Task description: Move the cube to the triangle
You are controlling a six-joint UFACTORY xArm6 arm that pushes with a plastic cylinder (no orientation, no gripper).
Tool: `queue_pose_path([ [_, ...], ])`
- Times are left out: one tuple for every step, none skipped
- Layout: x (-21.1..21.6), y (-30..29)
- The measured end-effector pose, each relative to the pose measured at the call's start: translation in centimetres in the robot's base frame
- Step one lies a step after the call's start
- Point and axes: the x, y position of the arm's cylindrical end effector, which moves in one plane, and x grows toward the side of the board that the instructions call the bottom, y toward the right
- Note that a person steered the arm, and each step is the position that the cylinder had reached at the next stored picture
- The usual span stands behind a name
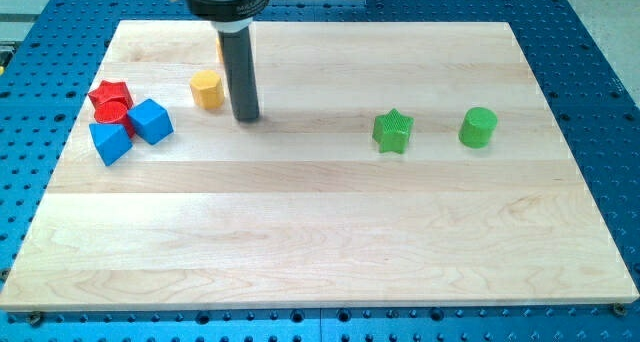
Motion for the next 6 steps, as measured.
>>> queue_pose_path([
  [0.4,-4.4],
  [0.4,-8.2],
  [-0.2,-7.5],
  [-1.3,-5.7],
  [-2.0,-4.0],
  [-2.0,-4.3],
])
